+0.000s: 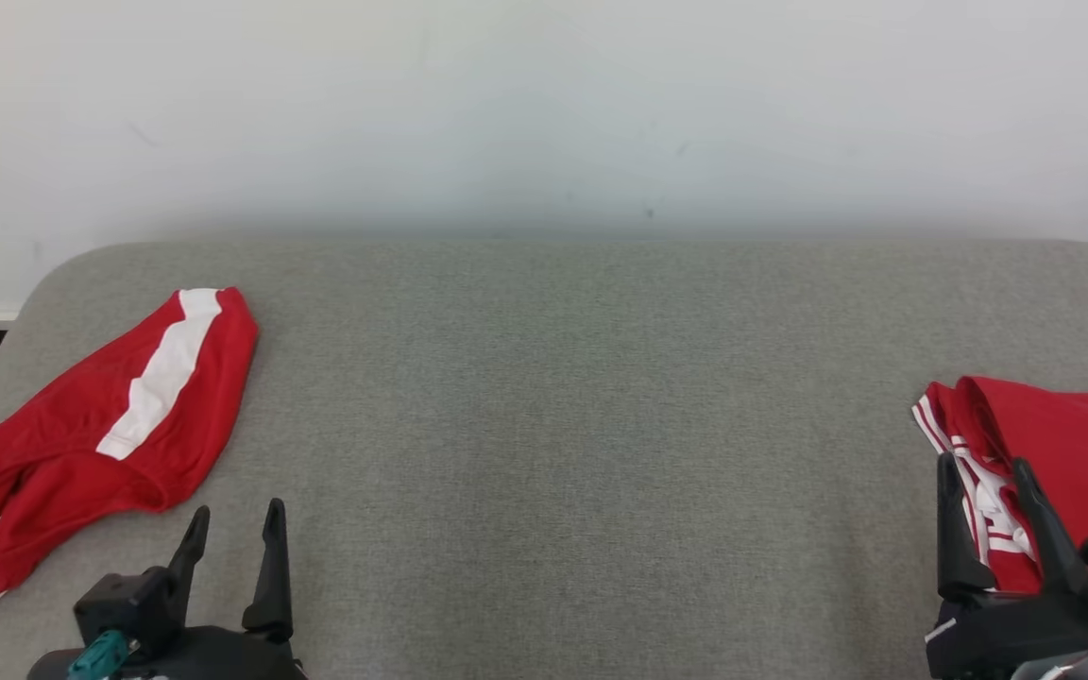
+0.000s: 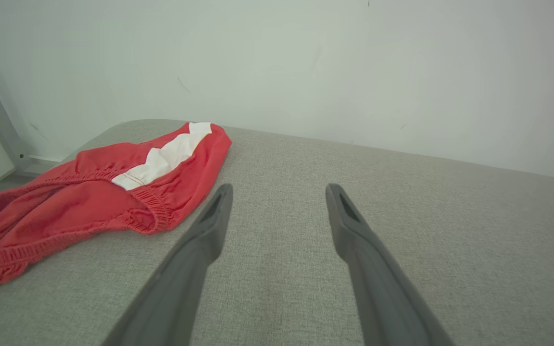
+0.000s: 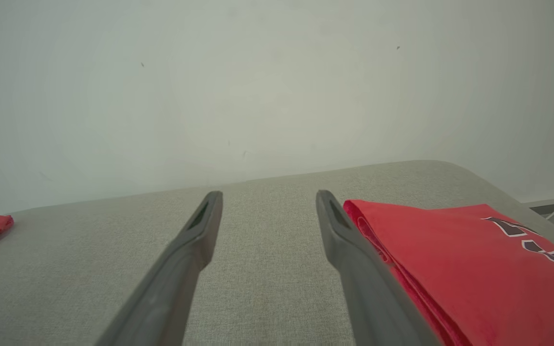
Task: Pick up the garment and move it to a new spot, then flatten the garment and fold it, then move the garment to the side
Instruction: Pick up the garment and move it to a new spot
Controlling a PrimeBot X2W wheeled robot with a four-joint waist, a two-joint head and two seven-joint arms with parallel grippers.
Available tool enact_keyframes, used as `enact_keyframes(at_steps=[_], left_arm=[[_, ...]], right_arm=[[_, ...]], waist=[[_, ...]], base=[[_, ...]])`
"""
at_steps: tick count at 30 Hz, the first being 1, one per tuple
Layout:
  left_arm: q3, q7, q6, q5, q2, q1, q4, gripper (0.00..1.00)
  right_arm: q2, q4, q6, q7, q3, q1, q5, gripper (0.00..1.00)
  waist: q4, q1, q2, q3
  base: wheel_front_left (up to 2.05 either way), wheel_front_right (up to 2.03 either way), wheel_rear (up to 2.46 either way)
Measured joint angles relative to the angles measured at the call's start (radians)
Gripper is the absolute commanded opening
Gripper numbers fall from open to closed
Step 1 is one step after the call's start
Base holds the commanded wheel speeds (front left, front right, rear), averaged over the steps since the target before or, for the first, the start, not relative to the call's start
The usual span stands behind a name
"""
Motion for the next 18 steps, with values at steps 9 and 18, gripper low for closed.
enact_keyframes(at_steps=[9, 18], left_arm=[[0.002, 0.018, 0.0, 0.011, 0.011, 0.005, -0.021, 1.0], [0.058, 0.022, 0.008, 0.038, 0.034, 0.094, -0.078, 1.0]], right_arm=[[0.007, -0.009, 0.002, -0.007, 0.03, 0.004, -0.002, 1.0], [0.018, 0.036, 0.034, 0.019, 0.11, -0.081, -0.012, 1.0]], waist=[[0.087, 0.0001, 0.0, -0.007], [0.209, 0.0001, 0.0, -0.017]], base=[[0.0, 0.0, 0.0], [0.0, 0.0, 0.0]])
